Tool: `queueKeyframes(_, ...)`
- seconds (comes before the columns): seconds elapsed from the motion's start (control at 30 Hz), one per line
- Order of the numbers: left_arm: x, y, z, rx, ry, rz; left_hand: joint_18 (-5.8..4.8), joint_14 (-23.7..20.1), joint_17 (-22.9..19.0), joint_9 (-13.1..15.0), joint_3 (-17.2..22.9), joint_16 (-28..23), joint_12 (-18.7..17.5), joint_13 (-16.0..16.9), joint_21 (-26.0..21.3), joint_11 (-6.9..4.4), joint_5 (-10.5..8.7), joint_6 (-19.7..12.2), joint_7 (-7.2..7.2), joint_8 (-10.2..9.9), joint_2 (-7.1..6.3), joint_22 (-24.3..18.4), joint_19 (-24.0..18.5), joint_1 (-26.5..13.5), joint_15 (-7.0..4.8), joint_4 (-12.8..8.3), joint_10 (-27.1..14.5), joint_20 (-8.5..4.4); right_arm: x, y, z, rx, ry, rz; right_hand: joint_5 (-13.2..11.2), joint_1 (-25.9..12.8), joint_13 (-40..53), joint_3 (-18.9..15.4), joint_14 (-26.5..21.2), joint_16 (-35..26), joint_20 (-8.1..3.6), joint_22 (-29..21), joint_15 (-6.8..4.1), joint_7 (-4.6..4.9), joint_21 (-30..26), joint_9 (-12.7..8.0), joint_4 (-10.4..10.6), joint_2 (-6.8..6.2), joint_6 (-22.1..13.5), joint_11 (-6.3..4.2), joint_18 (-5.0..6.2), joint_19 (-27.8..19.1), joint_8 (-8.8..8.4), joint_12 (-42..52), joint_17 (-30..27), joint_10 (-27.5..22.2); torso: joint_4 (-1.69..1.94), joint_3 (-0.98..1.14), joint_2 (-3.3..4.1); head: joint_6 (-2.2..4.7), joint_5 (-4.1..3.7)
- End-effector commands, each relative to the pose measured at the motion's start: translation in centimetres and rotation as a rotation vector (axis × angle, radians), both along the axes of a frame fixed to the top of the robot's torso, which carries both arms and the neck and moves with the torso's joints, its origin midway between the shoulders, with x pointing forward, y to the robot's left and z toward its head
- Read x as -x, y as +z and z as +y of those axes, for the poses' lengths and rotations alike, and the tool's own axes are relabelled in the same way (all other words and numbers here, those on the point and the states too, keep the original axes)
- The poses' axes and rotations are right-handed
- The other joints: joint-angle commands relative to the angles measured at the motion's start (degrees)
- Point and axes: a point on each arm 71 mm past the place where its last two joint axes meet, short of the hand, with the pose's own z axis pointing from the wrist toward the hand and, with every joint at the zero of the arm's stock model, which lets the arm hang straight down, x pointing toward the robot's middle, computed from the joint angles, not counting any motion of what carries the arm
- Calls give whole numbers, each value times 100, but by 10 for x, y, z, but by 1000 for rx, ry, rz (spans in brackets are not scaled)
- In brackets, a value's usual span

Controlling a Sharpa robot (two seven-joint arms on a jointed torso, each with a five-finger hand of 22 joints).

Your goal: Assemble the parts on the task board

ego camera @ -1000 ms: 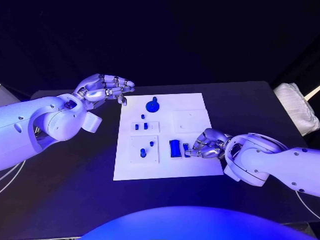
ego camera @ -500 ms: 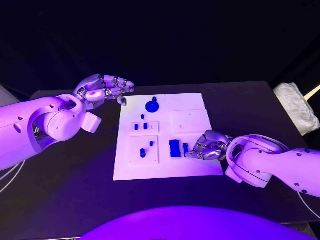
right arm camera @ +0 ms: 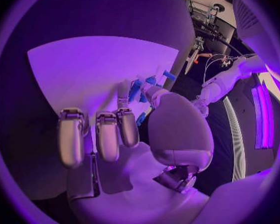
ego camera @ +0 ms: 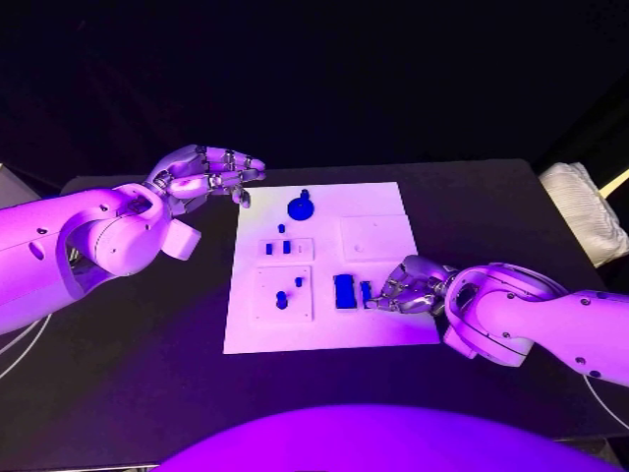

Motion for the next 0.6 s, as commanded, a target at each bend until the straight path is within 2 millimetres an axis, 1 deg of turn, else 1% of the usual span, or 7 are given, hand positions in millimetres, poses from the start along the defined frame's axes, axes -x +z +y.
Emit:
queueKeyframes(0.03, 1, 1, -2, 7, -19, -1, 78, -28, -8, 8, -2, 20, 34, -8, -40, 3, -3, -27, 1, 24, 24, -8, 24, 49, -7, 30, -33, -5, -2, -1, 1, 7, 5, -8, 16, 83, 1049, -8, 533, 1, -31, 1336, -24, 22, 7, -12, -22, 27, -16, 3, -96, 471, 20, -6, 1215, 303, 1, 9, 0, 0, 7)
queueKeyframes(0.13, 1, 1, -2, 7, -19, -1, 78, -28, -8, 8, -2, 20, 34, -8, -40, 3, -3, -27, 1, 24, 24, -8, 24, 49, -7, 30, -33, -5, -5, -2, 1, 6, -3, -17, 22, 88, 1053, -6, 533, 1, -31, 1336, -24, 22, 7, -13, -21, 39, -15, 2, -96, 472, 21, 1, 1215, 306, 8, 10, 3, 0, 0)
queueKeyframes(0.2, 1, 1, -2, 7, -19, 0, 78, -28, -8, 8, -2, 20, 34, -8, -40, 3, -3, -27, 1, 24, 24, -8, 24, 49, -7, 30, -33, -5, -5, -2, 2, 3, -2, -19, 28, 90, 1055, -5, 534, 4, -31, 1338, -25, 22, 13, -14, -19, 50, -14, 2, -98, 473, 21, 5, 1220, 308, 3, 3, -2, 0, 5)
queueKeyframes(0.27, 1, 1, -2, 7, -20, 0, 78, -28, -8, 8, -4, 21, 36, -8, -41, 3, -3, -27, 1, 25, 25, -9, 25, 49, -6, 33, -35, -4, -6, -3, 3, 0, 1, -18, 157, 57, 1054, -55, 534, 2, -30, 1335, -22, 28, -4, -27, 12, 36, -21, 7, -95, 470, 18, 0, 1217, 306, -1, 3, -4, 0, 10)
queueKeyframes(0.33, 1, 1, -2, 6, -20, 1, 78, -28, -8, 8, -4, 21, 36, -8, -41, 3, -3, -27, 1, 25, 25, -9, 25, 49, -6, 33, -35, -4, -6, -3, 4, -1, 7, -16, 190, 58, 1052, -73, 532, -2, -30, 1335, -21, 28, -6, -31, 13, 24, -24, 8, -95, 470, 18, -5, 1211, 304, -8, 4, -2, 0, 15)
queueKeyframes(0.43, 1, 1, -2, 6, -21, 2, 78, -28, -8, 8, -4, 21, 36, -8, -41, 3, -3, -27, 1, 25, 25, -9, 25, 49, -6, 33, -35, -4, -6, -4, 6, 1, 14, -10, 200, 66, 1051, -80, 532, -2, -30, 1334, -21, 28, -9, -32, 7, 14, -26, 8, -94, 470, 17, -7, 1210, 303, -11, 3, -2, 0, 11)
queueKeyframes(0.6, 1, 1, -2, 5, -22, 3, 78, -28, -8, 8, -4, 21, 36, -8, -41, 3, -3, -27, 1, 25, 25, -9, 25, 49, -6, 33, -35, -4, -5, -5, 6, 7, 15, -5, 192, 164, 1051, -105, 532, -4, -29, 1334, -23, 24, -14, -42, -60, -22, -27, 5, -93, 469, 22, -11, 1208, 302, -5, -3, -7, 0, 7)
